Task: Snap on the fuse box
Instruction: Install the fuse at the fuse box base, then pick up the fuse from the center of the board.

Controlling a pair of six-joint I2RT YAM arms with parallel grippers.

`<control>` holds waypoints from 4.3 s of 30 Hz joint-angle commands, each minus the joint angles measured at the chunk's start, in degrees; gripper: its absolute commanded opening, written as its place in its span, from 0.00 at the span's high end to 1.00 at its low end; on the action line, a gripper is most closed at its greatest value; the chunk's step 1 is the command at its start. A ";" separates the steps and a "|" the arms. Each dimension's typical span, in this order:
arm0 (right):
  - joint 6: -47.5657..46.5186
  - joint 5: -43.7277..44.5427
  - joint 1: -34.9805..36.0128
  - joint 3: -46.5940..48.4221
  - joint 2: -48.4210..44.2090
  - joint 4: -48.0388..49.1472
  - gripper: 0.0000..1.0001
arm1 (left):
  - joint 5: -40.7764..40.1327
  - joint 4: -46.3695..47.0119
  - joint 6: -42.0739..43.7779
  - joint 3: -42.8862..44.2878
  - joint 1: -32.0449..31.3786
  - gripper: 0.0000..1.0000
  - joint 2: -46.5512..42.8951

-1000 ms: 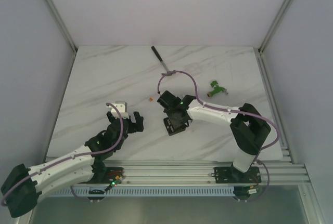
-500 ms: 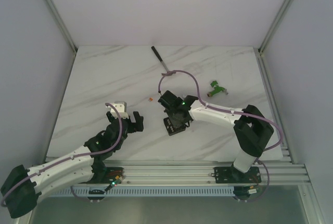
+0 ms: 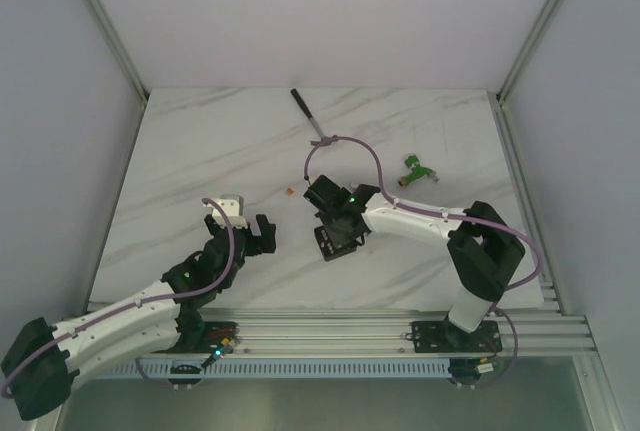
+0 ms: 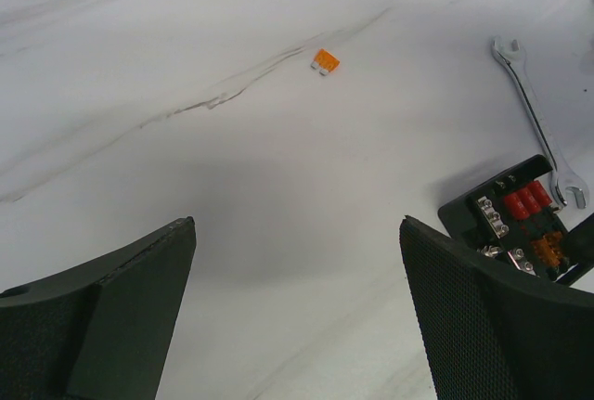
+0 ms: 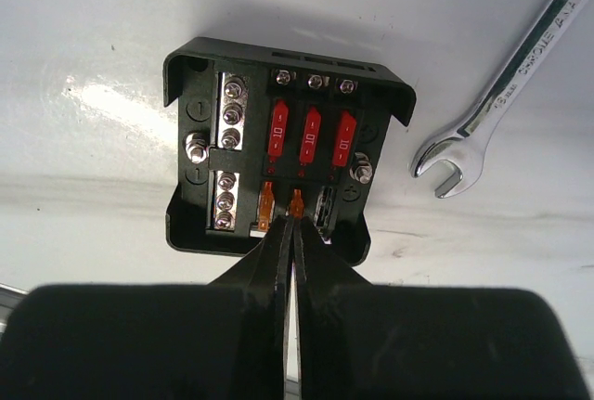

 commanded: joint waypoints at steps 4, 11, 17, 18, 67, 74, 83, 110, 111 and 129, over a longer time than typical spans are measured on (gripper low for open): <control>0.28 -1.28 0.26 -1.29 3.98 -0.35 1.00 | 0.02 1.39 0.22 0.45 0.26 0.00 -0.25; -0.10 -1.44 0.25 -2.17 6.97 -0.88 1.00 | 0.02 1.34 0.23 0.54 0.25 0.00 -0.16; 0.07 -1.78 0.24 -6.30 9.31 -0.94 1.00 | 0.07 1.38 0.22 0.52 0.28 0.00 -0.20; 0.21 -1.95 0.27 -7.12 9.25 -0.93 1.00 | 0.06 1.39 0.23 0.46 0.26 0.00 -0.23; -8.96 2.85 0.71 5.37 3.23 21.06 0.52 | 12.66 -2.07 -13.56 0.89 16.13 0.00 6.21; -13.29 1.77 -0.77 12.05 13.43 26.92 0.48 | 17.11 -1.34 -14.03 -0.73 21.02 0.00 5.66; -10.59 3.66 -3.16 20.26 22.82 33.23 0.58 | 18.47 -1.36 -13.85 -1.00 22.62 0.00 5.55; -13.85 8.43 -6.31 15.27 25.55 29.93 0.69 | 19.36 -1.34 -14.47 -1.06 22.85 0.00 5.62; -13.61 8.62 -6.89 14.29 24.70 29.95 0.68 | 19.43 -1.26 -14.53 -1.02 22.86 0.00 5.70; 4.46 14.12 -8.12 13.44 19.77 32.71 0.42 | 20.35 -0.92 -15.17 -0.93 22.84 0.00 6.06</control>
